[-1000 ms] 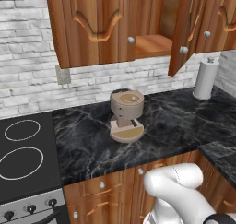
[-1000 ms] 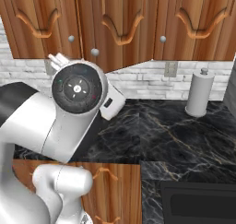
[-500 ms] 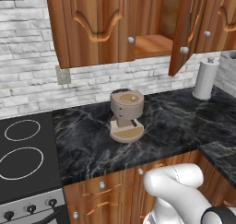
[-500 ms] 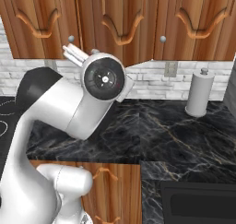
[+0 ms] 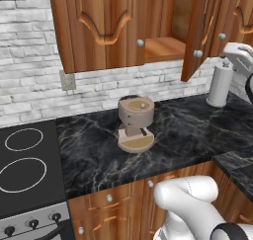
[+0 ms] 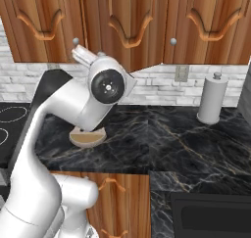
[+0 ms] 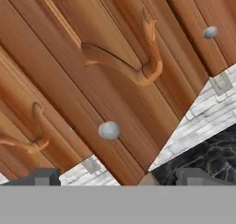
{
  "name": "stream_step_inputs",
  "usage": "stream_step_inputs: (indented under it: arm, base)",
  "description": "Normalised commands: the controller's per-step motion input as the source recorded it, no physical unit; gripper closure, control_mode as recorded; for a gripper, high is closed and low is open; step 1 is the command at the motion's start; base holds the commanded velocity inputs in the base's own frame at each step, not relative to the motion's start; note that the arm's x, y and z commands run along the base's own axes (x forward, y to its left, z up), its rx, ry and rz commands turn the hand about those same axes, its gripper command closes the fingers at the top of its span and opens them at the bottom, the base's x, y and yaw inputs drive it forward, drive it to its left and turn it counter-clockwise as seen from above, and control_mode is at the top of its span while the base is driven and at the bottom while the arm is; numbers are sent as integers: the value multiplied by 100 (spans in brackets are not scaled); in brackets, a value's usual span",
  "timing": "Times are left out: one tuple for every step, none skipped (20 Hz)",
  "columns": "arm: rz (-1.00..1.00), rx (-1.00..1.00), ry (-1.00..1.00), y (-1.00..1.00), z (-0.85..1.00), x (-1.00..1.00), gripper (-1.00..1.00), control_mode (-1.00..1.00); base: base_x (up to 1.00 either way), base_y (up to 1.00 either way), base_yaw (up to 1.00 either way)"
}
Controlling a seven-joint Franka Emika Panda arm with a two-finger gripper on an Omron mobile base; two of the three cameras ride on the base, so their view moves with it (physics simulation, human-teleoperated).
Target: Close all open cabinet doors.
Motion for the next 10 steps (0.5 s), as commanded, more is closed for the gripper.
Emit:
stream_step_inputs:
  arm:
    - [-3,0,26,39,10,100,-100,-100]
    - [0,0,23,36,29,100,-100,-100]
    - [0,0,23,34,29,100,-100,-100]
    - [0,0,24,34,29,100,-100,-100]
    - [0,0,26,36,27,100,-100,-100]
    - [0,0,27,26,25,100,-100,-100]
    - [0,0,27,21,21,100,-100,-100]
    - [0,2,26,13,18,100,-100,-100]
    - [0,0,21,6,6,100,-100,-100]
    - [0,0,13,0,0,100,-100,-100]
  base:
    - [0,0,0]
    - [0,0,0]
    - [0,0,0]
    - [0,0,0]
    - [0,0,0]
    - [0,0,0]
    - [0,0,0]
    - [0,0,0]
    - [0,0,0]
    - [0,0,0]
